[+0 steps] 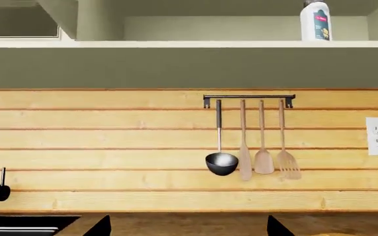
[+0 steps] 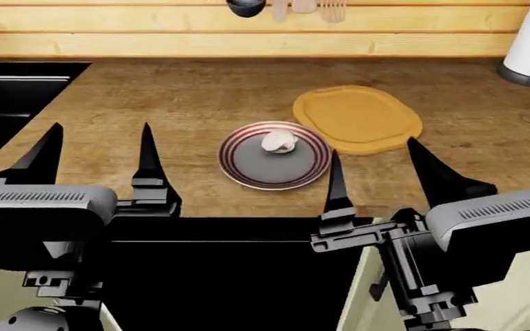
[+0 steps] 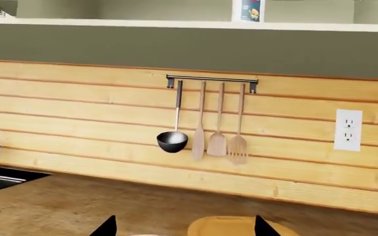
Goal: Pick the scallop from the plate and place it on the cutting board. Then pick the condiment bottle from the cabinet and place it next to the cutting board.
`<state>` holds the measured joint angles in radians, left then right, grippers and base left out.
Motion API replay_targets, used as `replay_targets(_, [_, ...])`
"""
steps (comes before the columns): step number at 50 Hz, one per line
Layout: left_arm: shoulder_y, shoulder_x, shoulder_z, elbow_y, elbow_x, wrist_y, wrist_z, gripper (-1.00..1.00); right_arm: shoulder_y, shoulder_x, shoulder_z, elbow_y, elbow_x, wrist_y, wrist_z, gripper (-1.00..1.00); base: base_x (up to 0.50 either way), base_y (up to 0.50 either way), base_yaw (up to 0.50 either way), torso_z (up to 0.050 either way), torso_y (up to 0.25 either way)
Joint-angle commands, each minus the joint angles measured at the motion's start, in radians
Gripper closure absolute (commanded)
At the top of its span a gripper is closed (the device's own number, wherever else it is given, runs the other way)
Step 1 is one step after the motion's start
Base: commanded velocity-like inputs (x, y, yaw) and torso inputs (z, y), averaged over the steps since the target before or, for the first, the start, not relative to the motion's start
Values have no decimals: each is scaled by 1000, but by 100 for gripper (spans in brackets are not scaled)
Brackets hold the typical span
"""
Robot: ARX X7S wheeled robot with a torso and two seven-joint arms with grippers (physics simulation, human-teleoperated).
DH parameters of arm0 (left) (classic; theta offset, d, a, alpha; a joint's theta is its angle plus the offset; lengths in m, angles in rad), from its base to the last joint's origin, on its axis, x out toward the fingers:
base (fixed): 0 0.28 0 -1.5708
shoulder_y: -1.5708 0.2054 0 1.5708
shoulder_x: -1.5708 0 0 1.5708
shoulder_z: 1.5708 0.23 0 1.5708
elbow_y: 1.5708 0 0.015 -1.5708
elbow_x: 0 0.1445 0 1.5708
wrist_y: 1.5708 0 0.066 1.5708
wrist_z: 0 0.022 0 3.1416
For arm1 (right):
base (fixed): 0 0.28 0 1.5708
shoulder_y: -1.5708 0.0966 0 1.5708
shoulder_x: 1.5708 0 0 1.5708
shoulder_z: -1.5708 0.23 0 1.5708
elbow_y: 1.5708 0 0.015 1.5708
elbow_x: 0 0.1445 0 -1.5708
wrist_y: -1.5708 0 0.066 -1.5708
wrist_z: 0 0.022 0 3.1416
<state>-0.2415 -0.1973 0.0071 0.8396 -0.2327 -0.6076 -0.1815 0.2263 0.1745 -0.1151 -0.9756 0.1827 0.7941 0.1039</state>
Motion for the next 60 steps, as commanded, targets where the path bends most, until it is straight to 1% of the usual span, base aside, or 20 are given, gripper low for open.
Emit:
replay_targets(1, [-7, -26, 21, 36, 11, -30, -17, -100, 13, 29, -44, -45, -8, 36, 21, -100, 285, 480, 0, 0, 0])
replay_targets(9, [-4, -36, 36, 49, 17, -33, -23, -100, 7, 63, -85, -58, -29, 3, 51, -100, 379, 392, 0, 0, 0])
replay_targets(17, [1, -45, 49, 50, 23, -20, -25, -100, -2, 84, -100, -64, -25, -34, 61, -100, 497, 163, 0, 0, 0])
replay_targets(27, [5, -53, 57, 55, 20, -14, -27, -100, -11, 83, -63, -58, 56, -59, 44, -100, 500, -16, 0, 0, 0])
replay_targets(30, [6, -54, 56, 55, 16, -13, -27, -100, 0, 67, -31, -65, 122, -6, 46, -100, 500, -124, 0, 0, 0])
replay_targets(31, [6, -54, 56, 56, 15, -13, -28, -100, 17, 76, -28, -70, 170, 37, 56, -100, 0, 0, 0, 0, 0])
replay_targets(32, [7, -55, 57, 57, 14, -13, -28, -100, 44, 108, -45, -71, 229, 73, 105, -100, 0, 0, 0, 0, 0])
replay_targets(35, [9, -56, 60, 60, 14, -12, -29, -100, 156, 226, -113, -71, 494, 161, 358, -100, 0, 0, 0, 0, 5])
replay_targets(36, [10, -57, 61, 61, 14, -11, -30, -100, 190, 249, -130, -71, 570, 203, 428, -100, 0, 0, 0, 0, 0])
replay_targets(39, [11, -59, 64, 60, 13, -7, -30, -100, 248, 252, -137, -60, 741, 332, 527, -100, 0, 0, 0, 0, 0])
replay_targets(41, [12, -61, 66, 60, 13, -6, -30, -100, 271, 243, -145, -47, 808, 398, 561, -100, 0, 0, 0, 0, 0])
replay_targets(43, [12, -62, 65, 63, 11, -8, -31, -100, 279, 239, -153, -34, 830, 423, 575, -100, 0, 0, 0, 0, 0])
replay_targets(48, [14, -66, 72, 61, 14, 2, -32, -100, 280, 245, -160, -13, 835, 426, 586, -100, 0, 0, 0, 0, 0])
replay_targets(56, [17, -70, 71, 64, 9, 15, -33, -100, 293, 248, -147, -3, 837, 467, 676, -100, 0, 0, 0, 0, 0])
replay_targets(60, [15, -72, 68, 63, 4, 15, -34, -100, 284, 258, -120, 75, 822, 403, 622, -100, 0, 0, 0, 0, 0])
